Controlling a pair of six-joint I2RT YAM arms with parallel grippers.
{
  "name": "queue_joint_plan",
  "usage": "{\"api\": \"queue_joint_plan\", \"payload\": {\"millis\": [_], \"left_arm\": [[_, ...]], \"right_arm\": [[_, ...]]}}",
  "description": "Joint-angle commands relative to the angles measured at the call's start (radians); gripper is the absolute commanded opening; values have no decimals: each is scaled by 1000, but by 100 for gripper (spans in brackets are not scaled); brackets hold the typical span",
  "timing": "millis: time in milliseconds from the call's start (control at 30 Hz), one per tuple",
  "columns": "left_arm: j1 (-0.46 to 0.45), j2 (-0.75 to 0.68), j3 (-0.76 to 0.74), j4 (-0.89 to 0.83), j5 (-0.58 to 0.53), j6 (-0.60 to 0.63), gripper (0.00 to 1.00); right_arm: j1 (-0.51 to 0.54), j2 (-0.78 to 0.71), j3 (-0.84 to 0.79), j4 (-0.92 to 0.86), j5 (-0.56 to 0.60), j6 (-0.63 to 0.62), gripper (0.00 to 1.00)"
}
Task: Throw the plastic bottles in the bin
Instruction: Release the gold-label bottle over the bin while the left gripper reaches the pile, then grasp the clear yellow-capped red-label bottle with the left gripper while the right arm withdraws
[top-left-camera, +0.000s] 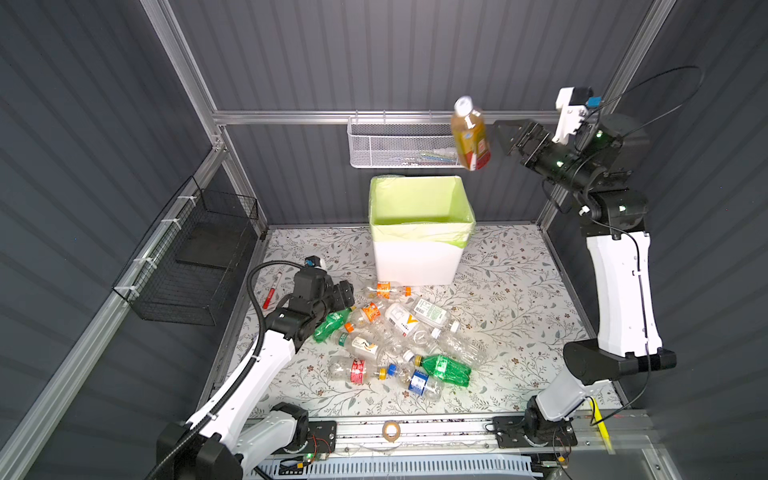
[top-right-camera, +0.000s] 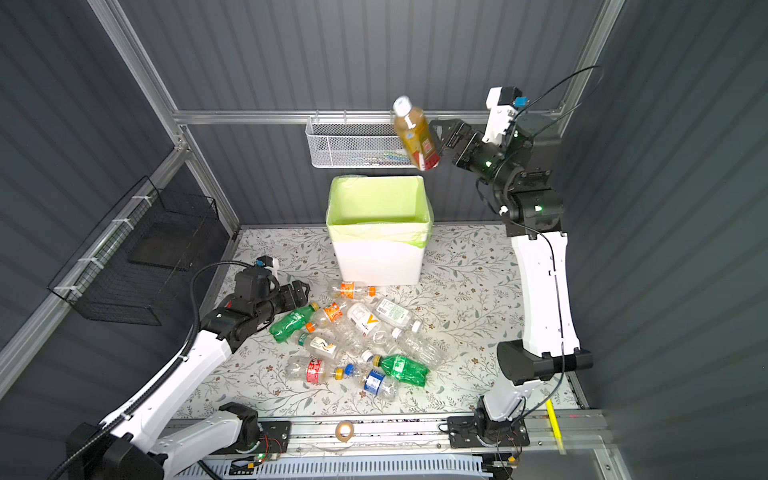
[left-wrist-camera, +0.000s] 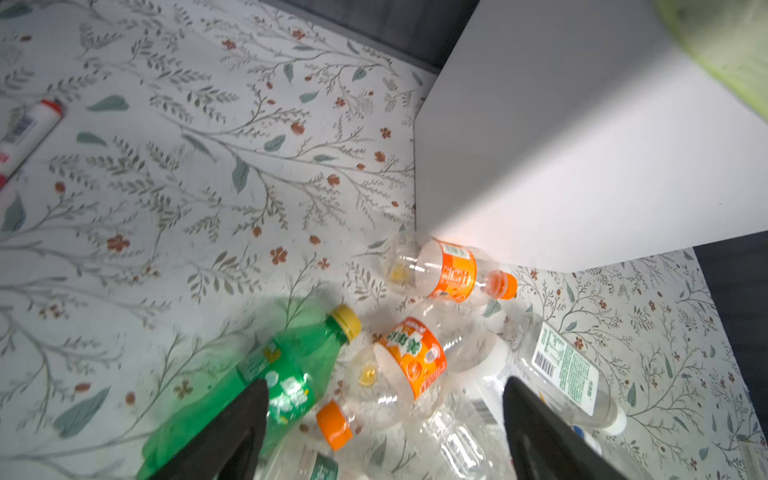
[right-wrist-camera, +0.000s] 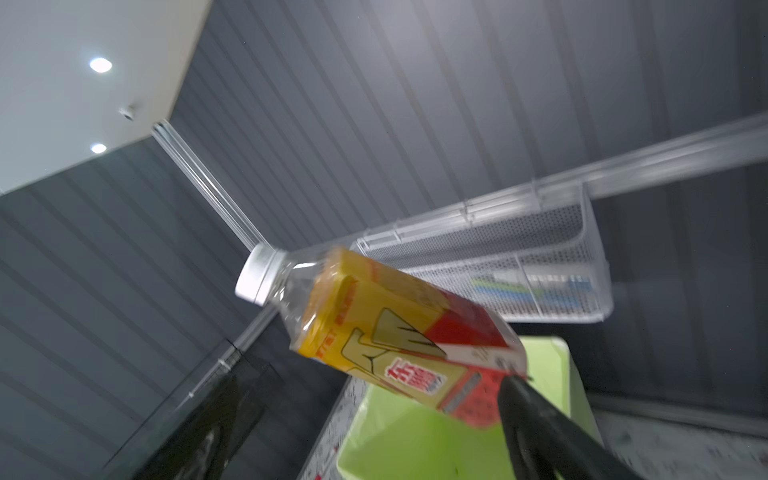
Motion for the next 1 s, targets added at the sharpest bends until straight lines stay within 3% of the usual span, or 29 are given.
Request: {"api": "queue_joint_plan", "payload": {"millis": [0, 167, 333, 500, 700, 967], "left_arm": [[-12, -87, -31, -154, -33, -142, 88], [-48, -157, -11, -281, -5, -159, 89], [-80, -192, -23, -351, 24, -98, 87], [-86, -96, 142, -468, 31, 177, 86], [-106, 47, 292, -478, 171, 470, 86], [-234, 110, 300, -582, 133, 887, 85]], "right_arm": [[-56, -60, -314, 78, 8, 81, 99], [-189, -191, -594, 185, -25, 136, 99], [-207, -270, -801, 194, -13, 85, 99], [-210, -322, -962, 206, -18, 42, 99], [-210, -382, -1100, 209, -18, -40, 99], [-210, -420, -1212, 223, -32, -105, 99]]}}
